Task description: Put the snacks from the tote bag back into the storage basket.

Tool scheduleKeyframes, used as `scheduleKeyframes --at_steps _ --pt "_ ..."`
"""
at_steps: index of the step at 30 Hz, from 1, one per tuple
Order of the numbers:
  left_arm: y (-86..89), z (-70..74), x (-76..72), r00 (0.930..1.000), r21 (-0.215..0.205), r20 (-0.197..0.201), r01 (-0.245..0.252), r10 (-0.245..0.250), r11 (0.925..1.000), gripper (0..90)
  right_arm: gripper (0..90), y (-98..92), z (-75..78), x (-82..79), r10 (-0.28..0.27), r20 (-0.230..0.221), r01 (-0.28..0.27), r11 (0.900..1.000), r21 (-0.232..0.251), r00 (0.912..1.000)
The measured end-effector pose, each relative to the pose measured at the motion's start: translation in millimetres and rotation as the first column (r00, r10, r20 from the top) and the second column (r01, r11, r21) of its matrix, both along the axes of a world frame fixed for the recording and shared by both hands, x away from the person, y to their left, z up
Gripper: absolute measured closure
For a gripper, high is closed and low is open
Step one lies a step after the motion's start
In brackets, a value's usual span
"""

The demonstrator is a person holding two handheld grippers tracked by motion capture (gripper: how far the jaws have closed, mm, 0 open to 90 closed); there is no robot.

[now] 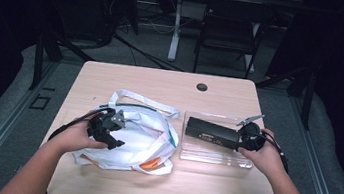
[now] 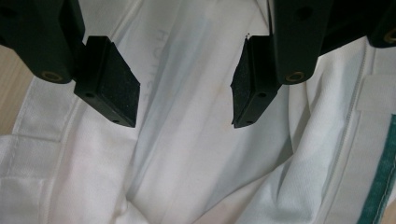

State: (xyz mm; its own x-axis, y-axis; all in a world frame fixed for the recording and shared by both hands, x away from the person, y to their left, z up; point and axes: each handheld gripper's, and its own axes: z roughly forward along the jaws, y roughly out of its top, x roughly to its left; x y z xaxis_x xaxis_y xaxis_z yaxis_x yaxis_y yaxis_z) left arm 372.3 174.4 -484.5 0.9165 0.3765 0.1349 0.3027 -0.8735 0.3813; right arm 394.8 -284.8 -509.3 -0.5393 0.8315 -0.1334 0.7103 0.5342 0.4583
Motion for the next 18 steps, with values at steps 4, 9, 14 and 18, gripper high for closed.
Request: scheduleKeyframes --at_steps 4,9,14,18 --pt "2.7 1.3 -1.8 0.9998 -0.017 0.006 -0.017 0.017 0.9997 42.9 52.0 -0.2 -3.7 1.9 -0.007 -0.008 0.007 1.0 -0.002 0.9999" --pt "4.9 0.0 -4.5 0.9991 -0.032 0.017 -0.039 0.039 0.9987 44.2 53.1 2.4 -6.8 4.6 -0.012 -0.013 0.011 1.0 -0.016 0.9999" --pt "7.4 -1.9 -9.3 0.997 -0.066 0.016 -0.075 0.076 0.995 47.5 54.5 5.6 -10.6 10.2 -0.017 -0.013 0.017 1.0 -0.007 0.9998" --pt "9.1 -5.0 -12.5 0.9948 -0.081 0.014 -0.099 0.101 0.9917 49.3 54.6 7.2 -12.5 14.6 -0.029 -0.013 0.029 0.999 0.019 0.9995"
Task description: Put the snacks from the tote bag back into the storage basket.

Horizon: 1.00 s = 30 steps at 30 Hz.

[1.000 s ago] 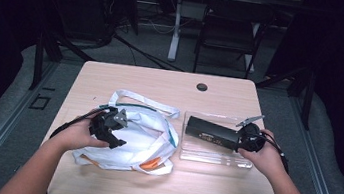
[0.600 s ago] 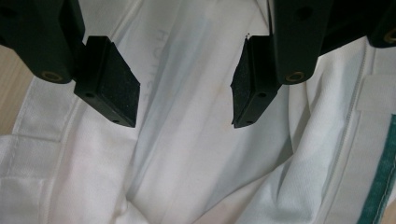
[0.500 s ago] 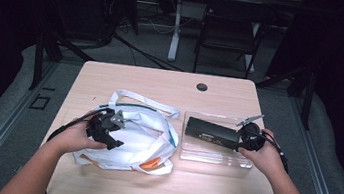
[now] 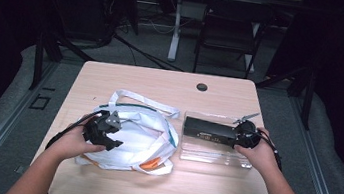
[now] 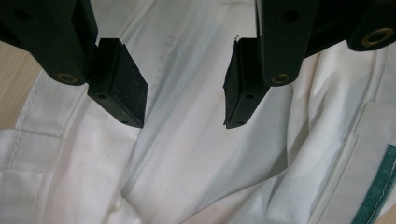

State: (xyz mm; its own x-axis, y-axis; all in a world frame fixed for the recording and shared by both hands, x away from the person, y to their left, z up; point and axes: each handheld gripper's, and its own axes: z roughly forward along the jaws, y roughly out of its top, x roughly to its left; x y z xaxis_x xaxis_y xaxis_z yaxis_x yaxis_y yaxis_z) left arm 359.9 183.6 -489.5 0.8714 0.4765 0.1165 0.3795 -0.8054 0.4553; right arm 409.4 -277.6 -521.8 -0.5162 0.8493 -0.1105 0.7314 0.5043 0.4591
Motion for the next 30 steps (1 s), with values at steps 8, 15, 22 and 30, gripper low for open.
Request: scheduleKeyframes --at_steps 8,15,22,30 --pt "3.2 -5.8 -5.3 0.9994 -0.011 0.006 -0.035 0.035 0.9993 50.9 54.2 1.3 -2.8 5.8 -0.032 0.003 0.032 0.999 0.018 0.9995" --pt "6.7 -11.2 -9.0 0.9981 -0.027 0.001 -0.061 0.061 0.9977 51.2 54.2 2.0 -4.6 9.9 -0.064 0.009 0.063 0.998 0.028 0.9979" --pt "9.2 -13.4 -11.6 0.9972 -0.037 0.0 -0.075 0.075 0.9965 51.4 53.5 2.7 -5.9 12.9 -0.081 0.02 0.08 0.996 0.03 0.9965" --pt "9.0 -11.2 -15.5 0.9966 -0.05 0.01 -0.081 0.081 0.9955 51.5 51.5 1.0 -4.3 10.8 -0.1 0.031 0.098 0.994 0.056 0.9946"
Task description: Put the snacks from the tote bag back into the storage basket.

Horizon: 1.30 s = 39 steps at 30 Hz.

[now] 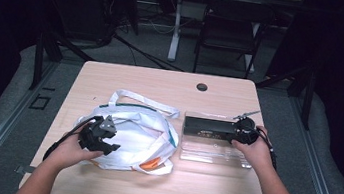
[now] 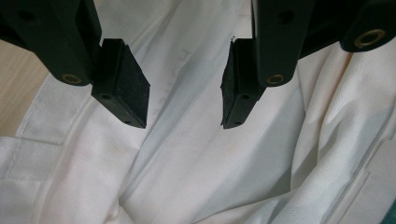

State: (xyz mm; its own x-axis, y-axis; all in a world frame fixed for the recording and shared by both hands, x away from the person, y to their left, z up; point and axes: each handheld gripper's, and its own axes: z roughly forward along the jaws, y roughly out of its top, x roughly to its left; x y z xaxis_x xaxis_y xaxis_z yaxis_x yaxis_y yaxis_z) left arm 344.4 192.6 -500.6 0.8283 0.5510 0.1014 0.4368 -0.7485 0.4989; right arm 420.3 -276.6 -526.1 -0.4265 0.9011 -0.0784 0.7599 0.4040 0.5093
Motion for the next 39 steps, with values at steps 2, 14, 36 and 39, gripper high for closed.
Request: scheduleKeyframes --at_steps 2,14,36,39 --pt "0.1 0.8 -1.3 1.0 -0.007 0.001 -0.003 0.003 1.0 51.5 51.6 -0.7 5.3 -3.8 -0.004 0.024 0.004 1.0 0.011 0.9997" --pt "6.0 3.0 -4.5 0.9993 -0.024 0.012 -0.035 0.035 0.9991 51.7 57.7 13.9 36.8 -35.8 0.051 0.094 -0.06 0.994 0.09 0.9942" --pt "12.4 5.1 -7.2 0.9982 -0.041 0.021 -0.055 0.056 0.9976 51.7 65.0 69.8 58.5 -92.6 0.287 0.134 -0.307 0.938 0.164 0.9485" --pt "13.4 4.8 -7.8 0.9978 -0.042 0.023 -0.062 0.063 0.9972 51.7 65.2 76.2 57.1 -100.8 0.313 0.131 -0.332 0.929 0.165 0.9407"
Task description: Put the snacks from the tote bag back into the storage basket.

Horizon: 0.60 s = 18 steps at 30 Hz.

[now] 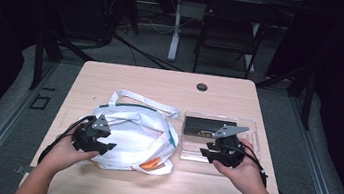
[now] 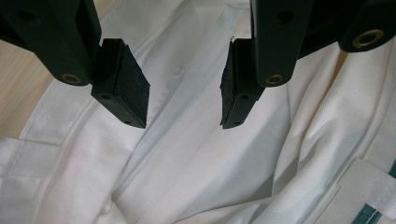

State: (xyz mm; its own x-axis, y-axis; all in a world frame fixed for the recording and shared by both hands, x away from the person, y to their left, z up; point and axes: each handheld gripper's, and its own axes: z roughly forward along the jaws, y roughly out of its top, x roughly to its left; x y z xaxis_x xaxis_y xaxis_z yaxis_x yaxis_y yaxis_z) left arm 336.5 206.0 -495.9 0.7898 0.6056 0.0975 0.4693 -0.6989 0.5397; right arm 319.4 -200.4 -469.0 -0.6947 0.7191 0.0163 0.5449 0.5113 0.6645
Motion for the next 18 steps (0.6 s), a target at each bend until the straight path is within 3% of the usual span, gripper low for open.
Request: scheduleKeyframes --at_steps 8,13,18 --pt "2.0 -1.2 -2.0 0.9999 -0.019 0.009 -0.009 0.009 0.9998 51.8 65.5 17.3 -7.5 -17.9 0.062 -0.002 -0.062 0.998 -0.024 0.998" --pt "4.3 -2.3 -3.7 0.9997 -0.049 0.008 -0.023 0.024 0.9985 52.0 65.6 25.4 -17.9 -25.6 0.079 -0.008 -0.079 0.996 -0.037 0.9968" --pt "6.6 -3.5 -6.2 0.9992 -0.047 0.018 -0.035 0.036 0.9983 52.1 66.0 29.5 -26.5 -32.3 0.086 -0.005 -0.087 0.995 -0.039 0.9962"
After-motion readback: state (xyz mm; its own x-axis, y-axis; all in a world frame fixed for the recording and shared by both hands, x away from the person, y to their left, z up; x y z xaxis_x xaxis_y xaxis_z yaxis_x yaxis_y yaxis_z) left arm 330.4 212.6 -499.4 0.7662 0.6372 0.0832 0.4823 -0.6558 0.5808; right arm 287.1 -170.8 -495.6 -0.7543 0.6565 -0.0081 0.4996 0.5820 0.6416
